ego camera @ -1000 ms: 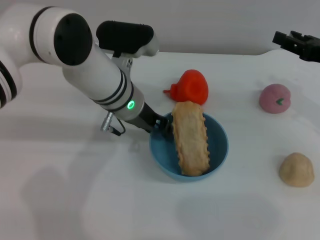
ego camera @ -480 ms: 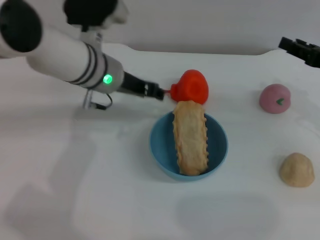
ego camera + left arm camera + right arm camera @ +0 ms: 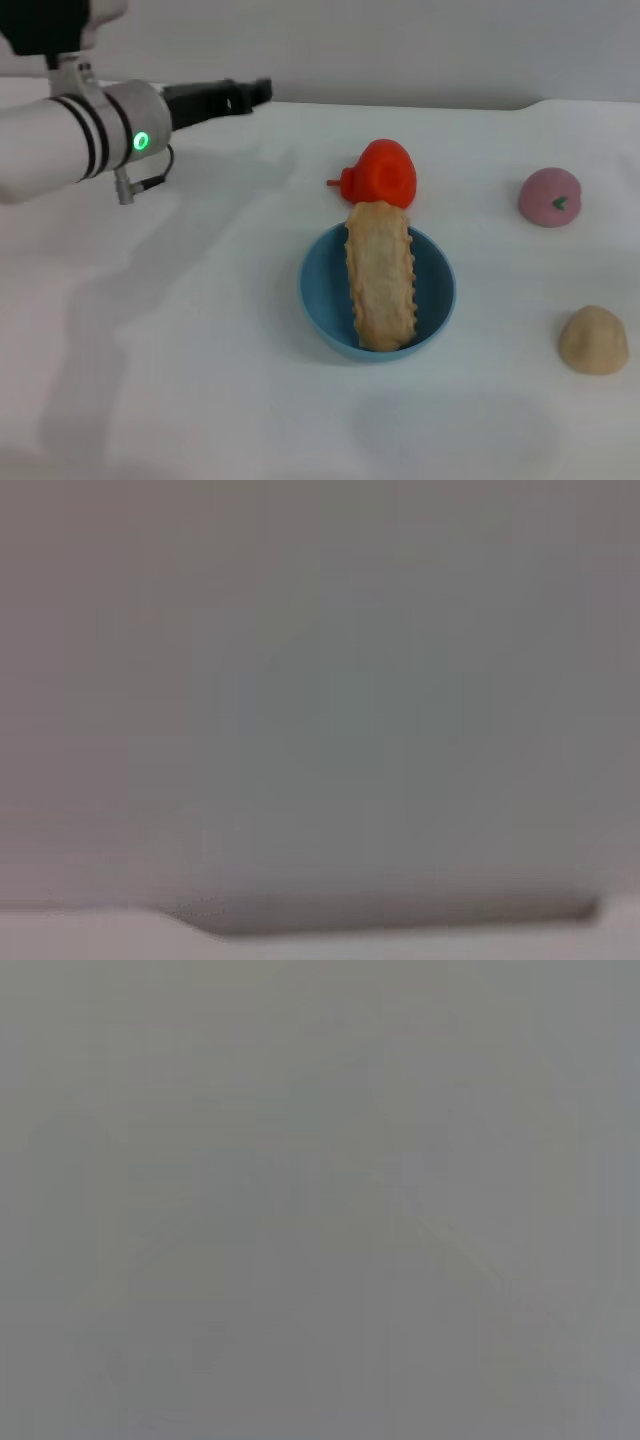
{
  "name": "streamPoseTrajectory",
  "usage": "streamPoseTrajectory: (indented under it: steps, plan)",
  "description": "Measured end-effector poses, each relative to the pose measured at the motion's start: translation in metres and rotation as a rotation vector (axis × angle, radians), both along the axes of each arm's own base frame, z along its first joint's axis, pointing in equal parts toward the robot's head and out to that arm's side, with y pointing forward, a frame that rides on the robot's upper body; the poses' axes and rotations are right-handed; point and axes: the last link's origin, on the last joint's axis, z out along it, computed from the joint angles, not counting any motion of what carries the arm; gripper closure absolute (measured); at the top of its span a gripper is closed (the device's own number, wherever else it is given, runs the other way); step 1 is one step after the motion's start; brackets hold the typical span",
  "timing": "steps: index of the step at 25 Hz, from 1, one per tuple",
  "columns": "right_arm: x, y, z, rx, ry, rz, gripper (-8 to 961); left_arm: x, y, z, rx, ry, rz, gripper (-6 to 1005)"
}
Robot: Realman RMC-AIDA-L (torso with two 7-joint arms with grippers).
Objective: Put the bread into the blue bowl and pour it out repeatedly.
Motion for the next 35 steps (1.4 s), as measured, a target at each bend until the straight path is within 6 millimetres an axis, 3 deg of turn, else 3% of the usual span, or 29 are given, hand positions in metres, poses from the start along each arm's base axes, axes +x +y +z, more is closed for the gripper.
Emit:
streamPoseTrajectory:
  steps: [7,14,17,22,28,35]
  plan:
    - [0.038,-0.025,0.017,0.159,0.322,-0.155,375,-0.018,-0.009,0.008,0.183,0.009,0.002,521]
    - [0.066,-0.064,0.027,0.321,0.475,-0.229,376,-0.019,-0.018,-0.003,0.357,0.249,-0.066,523]
    - [0.068,-0.071,0.024,0.353,0.358,-0.224,376,-0.014,-0.025,-0.012,0.433,0.398,-0.171,524]
    - [0.068,-0.075,0.003,0.447,-0.085,-0.220,376,-0.006,-0.047,-0.030,0.580,0.532,-0.335,526]
    - [0.054,-0.064,-0.025,0.467,-0.482,-0.188,377,-0.027,-0.059,-0.033,0.617,0.344,-0.279,528]
    - [0.025,-0.048,-0.060,0.446,-0.796,-0.096,376,-0.051,-0.074,-0.044,0.554,0.178,-0.199,529]
